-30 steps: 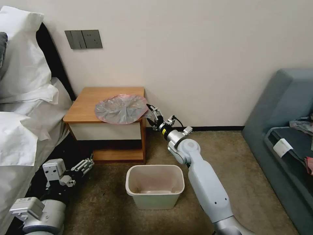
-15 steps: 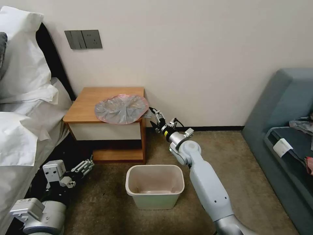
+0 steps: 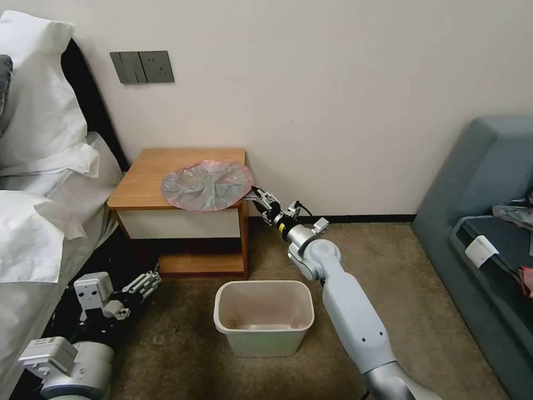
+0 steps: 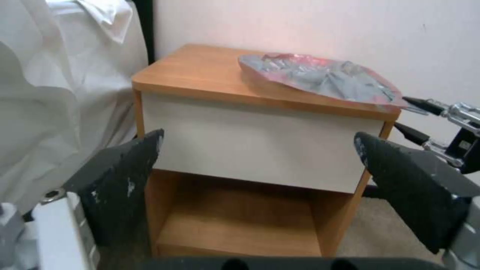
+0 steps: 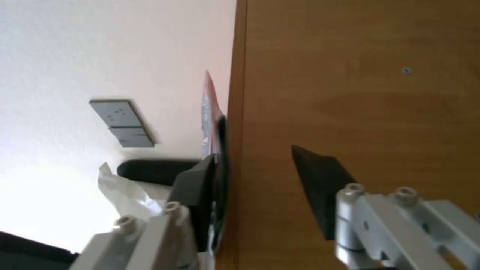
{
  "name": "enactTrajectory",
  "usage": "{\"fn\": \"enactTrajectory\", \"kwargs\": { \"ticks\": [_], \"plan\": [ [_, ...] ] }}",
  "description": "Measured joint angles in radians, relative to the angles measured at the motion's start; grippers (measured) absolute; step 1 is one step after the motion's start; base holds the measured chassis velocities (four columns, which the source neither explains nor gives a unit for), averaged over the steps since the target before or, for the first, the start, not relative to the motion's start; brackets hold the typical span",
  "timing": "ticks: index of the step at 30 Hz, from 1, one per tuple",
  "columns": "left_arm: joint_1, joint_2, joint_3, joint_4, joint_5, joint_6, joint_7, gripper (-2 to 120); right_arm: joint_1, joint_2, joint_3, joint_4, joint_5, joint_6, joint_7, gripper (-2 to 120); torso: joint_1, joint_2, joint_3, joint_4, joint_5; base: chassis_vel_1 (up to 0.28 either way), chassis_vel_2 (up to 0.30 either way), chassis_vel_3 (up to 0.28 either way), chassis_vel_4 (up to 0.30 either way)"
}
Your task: Pick up the garbage bag from the table and place it over the trash can.
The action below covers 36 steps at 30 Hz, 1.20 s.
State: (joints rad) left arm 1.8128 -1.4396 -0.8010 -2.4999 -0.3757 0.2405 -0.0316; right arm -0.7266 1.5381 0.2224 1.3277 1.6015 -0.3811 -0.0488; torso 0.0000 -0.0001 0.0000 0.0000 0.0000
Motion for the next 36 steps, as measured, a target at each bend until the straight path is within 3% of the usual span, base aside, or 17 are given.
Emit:
{"fn": "enactTrajectory", "kwargs": {
  "ticks": [12, 16, 26, 30, 36],
  "plan": [
    [0.001, -0.008, 0.003, 0.0, 0.011, 0.0, 0.002, 100, -0.026, -0.011, 0.009, 0.036, 0.0, -0.005, -0.007, 0, 0.0, 0.0, 0.0, 0.0, 0.0001, 0.0, 0.0, 0.0, 0.0],
    [0.001, -0.009, 0.003, 0.0, 0.018, -0.001, 0.005, 100, -0.04, -0.021, 0.009, 0.054, 0.0, -0.012, -0.011, -2, 0.0, 0.0, 0.0, -0.0001, 0.0001, 0.0, 0.0, 0.0, 0.0],
    [-0.002, -0.009, 0.009, 0.0, 0.046, -0.011, 0.019, 100, -0.064, -0.028, 0.012, 0.086, -0.001, -0.014, -0.008, 34, 0.0, 0.0, 0.0, 0.0, 0.0001, 0.0, 0.0, 0.0, 0.0],
    [-0.003, -0.006, 0.009, 0.0, 0.048, -0.011, 0.019, 100, -0.067, -0.028, 0.013, 0.09, -0.001, -0.013, -0.007, 30, 0.0, 0.0, 0.0, 0.0001, 0.0001, 0.0, 0.0, 0.0, 0.0],
    [-0.011, -0.008, 0.014, 0.0, 0.049, -0.011, 0.018, 100, -0.077, -0.041, -0.002, 0.108, -0.002, -0.014, -0.006, 3, 0.0, 0.0, 0.0, 0.0, 0.0001, 0.0, 0.0, 0.0, 0.0]
  ]
}}
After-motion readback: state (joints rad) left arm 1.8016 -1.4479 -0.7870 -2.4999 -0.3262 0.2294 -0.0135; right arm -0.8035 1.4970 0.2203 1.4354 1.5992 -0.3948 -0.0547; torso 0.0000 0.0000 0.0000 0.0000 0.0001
